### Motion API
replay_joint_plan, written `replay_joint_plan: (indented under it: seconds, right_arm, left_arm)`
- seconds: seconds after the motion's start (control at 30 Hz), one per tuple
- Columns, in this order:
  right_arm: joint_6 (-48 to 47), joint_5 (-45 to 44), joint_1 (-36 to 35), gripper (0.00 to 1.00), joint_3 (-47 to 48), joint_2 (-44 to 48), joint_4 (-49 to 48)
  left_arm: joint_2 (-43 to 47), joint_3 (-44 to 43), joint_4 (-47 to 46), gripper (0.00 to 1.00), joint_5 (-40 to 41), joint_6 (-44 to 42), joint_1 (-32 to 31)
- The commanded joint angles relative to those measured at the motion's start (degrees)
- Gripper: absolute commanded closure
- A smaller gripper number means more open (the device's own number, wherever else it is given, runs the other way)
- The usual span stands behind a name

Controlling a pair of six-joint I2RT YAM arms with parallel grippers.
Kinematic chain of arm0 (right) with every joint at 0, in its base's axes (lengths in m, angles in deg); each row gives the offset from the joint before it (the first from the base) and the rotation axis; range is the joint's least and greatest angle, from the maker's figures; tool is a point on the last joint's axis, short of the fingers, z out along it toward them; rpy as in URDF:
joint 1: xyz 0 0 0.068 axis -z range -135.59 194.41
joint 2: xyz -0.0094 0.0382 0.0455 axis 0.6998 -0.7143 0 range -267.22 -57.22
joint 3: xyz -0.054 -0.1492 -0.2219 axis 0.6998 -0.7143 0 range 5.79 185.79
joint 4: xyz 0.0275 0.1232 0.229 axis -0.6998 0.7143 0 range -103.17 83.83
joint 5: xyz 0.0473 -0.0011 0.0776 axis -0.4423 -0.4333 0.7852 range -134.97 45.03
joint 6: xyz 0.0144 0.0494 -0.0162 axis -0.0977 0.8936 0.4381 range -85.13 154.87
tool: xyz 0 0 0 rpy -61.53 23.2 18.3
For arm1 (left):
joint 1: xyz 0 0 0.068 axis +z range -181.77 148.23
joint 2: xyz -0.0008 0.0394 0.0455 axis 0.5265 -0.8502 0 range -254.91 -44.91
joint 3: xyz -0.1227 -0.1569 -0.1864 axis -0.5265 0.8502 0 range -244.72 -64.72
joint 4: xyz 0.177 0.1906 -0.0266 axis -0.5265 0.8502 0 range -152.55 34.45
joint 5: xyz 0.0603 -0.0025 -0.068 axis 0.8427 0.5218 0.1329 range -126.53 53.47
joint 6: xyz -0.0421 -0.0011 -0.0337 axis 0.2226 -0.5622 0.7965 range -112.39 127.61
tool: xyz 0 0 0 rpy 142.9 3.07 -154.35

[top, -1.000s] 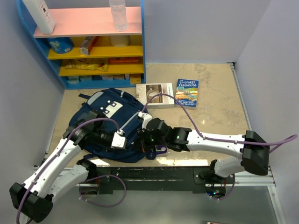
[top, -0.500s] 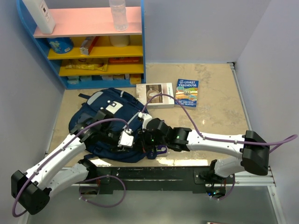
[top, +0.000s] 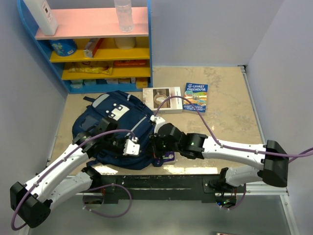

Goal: Pack the student bag
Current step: Zip the student bag at the center of the board.

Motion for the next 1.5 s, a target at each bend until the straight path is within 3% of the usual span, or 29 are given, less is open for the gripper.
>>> replay_joint_plan:
  seconds: [0.0,0.2,0.43,0.57,0.93,1.13,1.37,1.43,1.47]
  right_arm:
    - [0.2,-3.2,2.6,1.0,0.4,4.1,3.3]
    - [-3.1,-4.8,4.6,1.0,1.6,3.1,4.3]
    - [-6.6,-13.0,4.8,1.0,2.9,1.3,7.5]
    - [-8.1,-20.0,6.6,1.0,4.1,0.5,8.7]
    - [-11.0,-27.1,13.9,1.0,5.6,-2.9,3.5]
    - [-12.9,-31.3,15.1,1.0,7.4,-1.9,1.9]
    - [-13.7,-26.2,15.1,1.0,7.0,-3.7,0.0]
    - [-13.7,-22.2,15.1,1.0,5.1,-4.5,-1.6]
    - [-12.6,-20.8,15.1,1.0,4.2,-5.1,-2.4]
  left_arm:
    - [0.9,0.0,1.2,1.0,5.3,-6.2,0.1]
    - [0.8,-2.2,3.8,1.0,2.9,-8.0,0.1]
    - [2.1,-3.3,7.0,1.0,2.8,-11.7,0.1]
    - [3.7,-3.3,10.3,1.0,2.2,-17.6,0.1]
    - [6.7,-5.2,19.8,1.0,0.5,-30.0,0.1]
    - [9.4,-6.6,23.5,1.0,5.2,-41.4,0.0]
    - [9.7,-5.1,23.6,1.0,8.7,-34.9,0.1]
    - [9.9,-3.9,21.0,0.84,9.0,-29.3,0.1]
    - [9.9,-3.6,19.7,0.65,8.8,-26.2,0.1]
